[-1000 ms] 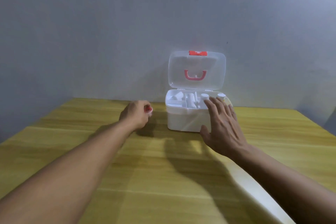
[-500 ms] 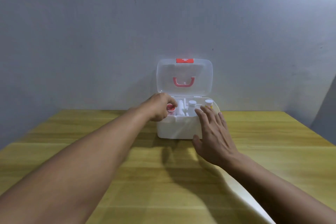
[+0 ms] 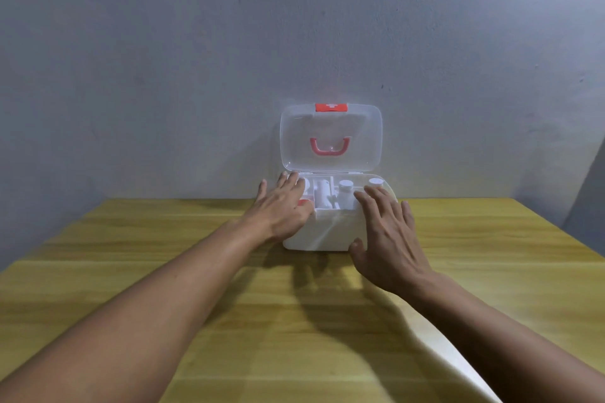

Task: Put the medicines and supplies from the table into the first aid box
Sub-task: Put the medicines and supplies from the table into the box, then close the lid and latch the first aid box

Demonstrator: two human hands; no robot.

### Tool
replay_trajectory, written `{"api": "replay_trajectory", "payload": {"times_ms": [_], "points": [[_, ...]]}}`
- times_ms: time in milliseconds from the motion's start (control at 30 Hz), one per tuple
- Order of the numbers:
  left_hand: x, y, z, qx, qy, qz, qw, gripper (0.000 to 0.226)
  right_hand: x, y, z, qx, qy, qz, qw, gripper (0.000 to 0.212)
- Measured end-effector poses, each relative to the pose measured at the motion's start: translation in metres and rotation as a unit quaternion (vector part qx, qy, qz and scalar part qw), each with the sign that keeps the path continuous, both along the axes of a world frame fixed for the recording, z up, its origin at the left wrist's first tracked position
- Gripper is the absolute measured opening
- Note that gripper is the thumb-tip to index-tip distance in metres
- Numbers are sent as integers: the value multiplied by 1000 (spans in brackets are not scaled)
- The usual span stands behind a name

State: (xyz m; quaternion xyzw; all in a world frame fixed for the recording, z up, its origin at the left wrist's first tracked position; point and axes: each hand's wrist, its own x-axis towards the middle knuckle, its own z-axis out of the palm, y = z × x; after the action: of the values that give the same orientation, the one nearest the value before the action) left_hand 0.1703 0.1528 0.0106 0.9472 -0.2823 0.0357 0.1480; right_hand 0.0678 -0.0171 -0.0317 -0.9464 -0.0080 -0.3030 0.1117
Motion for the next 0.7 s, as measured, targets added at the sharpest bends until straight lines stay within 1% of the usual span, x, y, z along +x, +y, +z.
{"api": "replay_trajectory", "payload": {"times_ms": [100, 167, 200, 300, 367, 433, 600, 700], "points": [[6, -2, -6, 10, -5, 17, 1000, 74, 12, 0, 20, 7, -2, 8, 1000, 75], [8, -3, -8, 11, 0, 17, 1000, 83, 29, -1, 42, 9, -12, 7, 1000, 73], [9, -4, -8, 7, 2, 17, 1000, 84, 41, -2, 55, 10, -17, 6, 1000, 72], [10, -4, -8, 17, 5, 8, 1000, 76, 80, -5, 93, 8, -24, -3, 1000, 67], [7, -4, -7, 33, 6, 10, 999, 77, 106, -7, 114, -11, -28, -12, 999, 63], [5, -4, -7, 33, -3, 15, 999, 77, 128, -10, 129, -37, -13, -27, 999, 63], [8, -5, -8, 55, -11, 20, 998, 84, 160, -19, 140, -81, 43, -70, 993, 57], [2, -3, -4, 46, 8, 18, 999, 93, 160, -21, 142, -112, -15, -78, 991, 46]]}}
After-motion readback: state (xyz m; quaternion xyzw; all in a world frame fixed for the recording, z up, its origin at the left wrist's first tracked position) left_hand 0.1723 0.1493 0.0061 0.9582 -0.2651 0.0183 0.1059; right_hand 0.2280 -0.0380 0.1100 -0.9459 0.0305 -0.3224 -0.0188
